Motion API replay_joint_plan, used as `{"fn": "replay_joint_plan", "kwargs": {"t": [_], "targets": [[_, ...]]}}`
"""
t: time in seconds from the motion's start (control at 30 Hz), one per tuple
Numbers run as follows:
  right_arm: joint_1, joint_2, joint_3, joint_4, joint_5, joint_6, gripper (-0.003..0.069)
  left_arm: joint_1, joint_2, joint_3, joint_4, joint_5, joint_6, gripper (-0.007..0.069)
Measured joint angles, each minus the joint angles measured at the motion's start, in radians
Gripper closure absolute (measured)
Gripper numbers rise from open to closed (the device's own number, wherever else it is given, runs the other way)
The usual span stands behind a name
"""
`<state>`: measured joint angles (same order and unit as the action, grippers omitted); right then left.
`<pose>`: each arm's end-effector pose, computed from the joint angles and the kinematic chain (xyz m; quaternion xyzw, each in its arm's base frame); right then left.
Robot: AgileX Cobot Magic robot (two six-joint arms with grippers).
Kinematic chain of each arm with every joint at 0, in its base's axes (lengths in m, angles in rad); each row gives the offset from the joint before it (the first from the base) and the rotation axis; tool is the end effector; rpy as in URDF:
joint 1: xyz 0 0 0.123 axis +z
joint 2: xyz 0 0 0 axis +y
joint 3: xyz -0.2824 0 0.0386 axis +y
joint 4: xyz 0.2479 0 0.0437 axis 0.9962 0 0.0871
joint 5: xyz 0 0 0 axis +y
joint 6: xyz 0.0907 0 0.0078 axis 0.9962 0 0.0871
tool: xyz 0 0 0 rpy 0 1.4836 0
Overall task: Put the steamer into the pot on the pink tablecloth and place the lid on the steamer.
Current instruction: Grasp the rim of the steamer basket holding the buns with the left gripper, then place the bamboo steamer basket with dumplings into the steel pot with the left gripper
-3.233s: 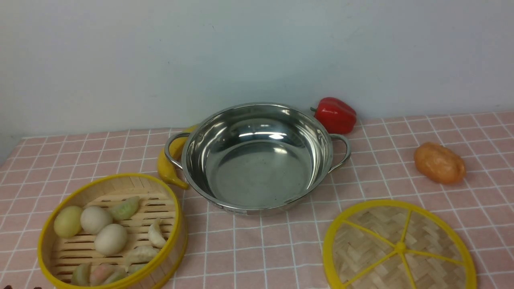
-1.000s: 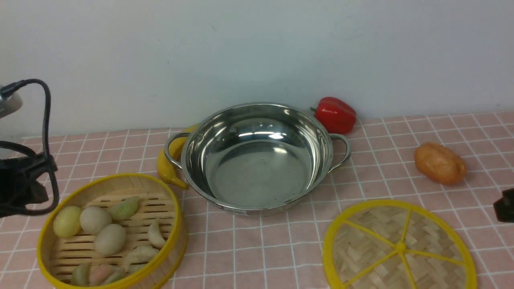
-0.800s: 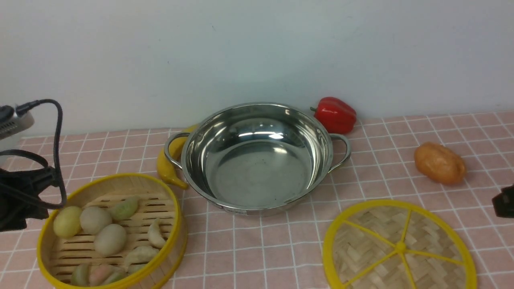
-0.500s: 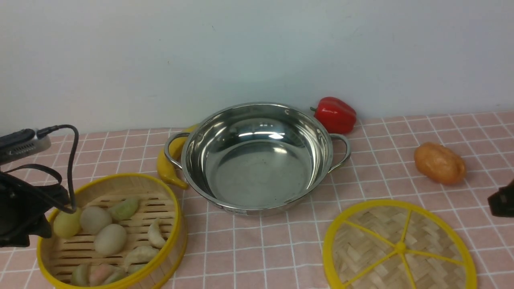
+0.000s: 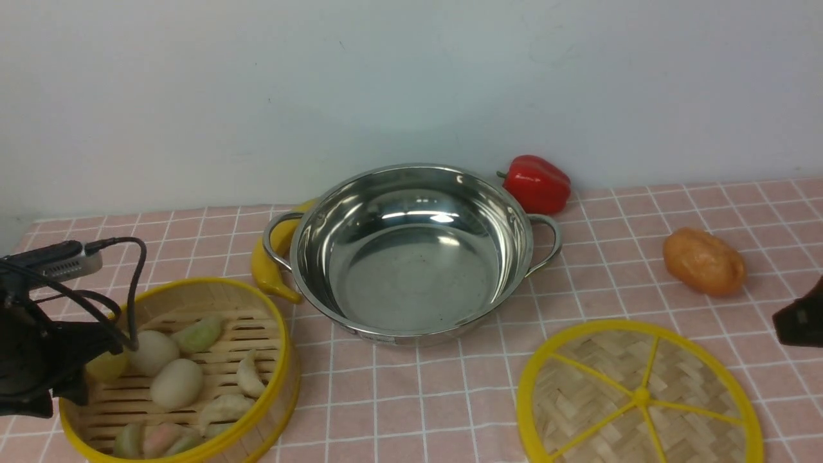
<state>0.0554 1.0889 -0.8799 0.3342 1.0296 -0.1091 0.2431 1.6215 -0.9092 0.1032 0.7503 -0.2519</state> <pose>0.1907 0.0362 0.3035 -0.0253 0.9657 0.1517 0.2094 0.2768 0.0753 0.1851 -0.2104 0.9720 0.0383 0.0976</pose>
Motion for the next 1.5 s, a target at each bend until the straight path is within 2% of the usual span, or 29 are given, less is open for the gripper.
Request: {"fn": "replay_joint_plan", "kwargs": {"t": [0.3, 0.4, 0.5, 0.53, 0.7, 0.9, 0.97, 1.1, 1.23, 1.37, 1.5], "targets": [[0.000, 0.000, 0.000, 0.001, -0.004, -0.004, 0.0419, 0.000, 0.098, -0.002, 0.029, -0.050, -0.023, 0.0402], [0.000, 0.000, 0.000, 0.001, -0.004, -0.004, 0.0419, 0.000, 0.122, -0.004, 0.048, -0.052, -0.023, 0.0470], [0.000, 0.000, 0.000, 0.002, -0.004, -0.004, 0.0419, 0.000, 0.124, -0.006, 0.063, -0.054, -0.025, 0.0580], [0.000, 0.000, 0.000, 0.002, -0.004, -0.004, 0.0419, 0.000, 0.124, -0.006, 0.063, -0.054, -0.028, 0.0590], [0.000, 0.000, 0.000, 0.004, -0.004, -0.004, 0.0419, 0.030, 0.088, -0.005, 0.101, -0.034, -0.026, 0.0593], [0.000, 0.000, 0.000, 0.005, -0.004, -0.004, 0.0419, 0.172, -0.017, -0.003, 0.129, 0.013, 0.044, 0.0593], [0.000, 0.000, 0.000, 0.005, -0.004, -0.004, 0.0419, 0.191, -0.041, -0.003, 0.124, 0.019, 0.066, 0.0593], [0.000, 0.000, 0.000, 0.008, -0.004, -0.004, 0.0419, 0.211, -0.131, -0.009, -0.017, 0.041, 0.213, 0.0593], [0.000, 0.000, 0.000, 0.008, -0.003, -0.004, 0.0419, 0.210, -0.158, -0.076, -0.091, 0.119, 0.288, 0.0593], [0.000, 0.000, 0.000, 0.008, -0.002, -0.003, 0.0419, 0.210, -0.159, -0.201, -0.132, 0.216, 0.331, 0.0593], [0.000, 0.000, 0.000, 0.017, 0.001, -0.002, 0.0419, 0.177, -0.146, -0.386, -0.261, 0.278, 0.424, 0.0593]]}}
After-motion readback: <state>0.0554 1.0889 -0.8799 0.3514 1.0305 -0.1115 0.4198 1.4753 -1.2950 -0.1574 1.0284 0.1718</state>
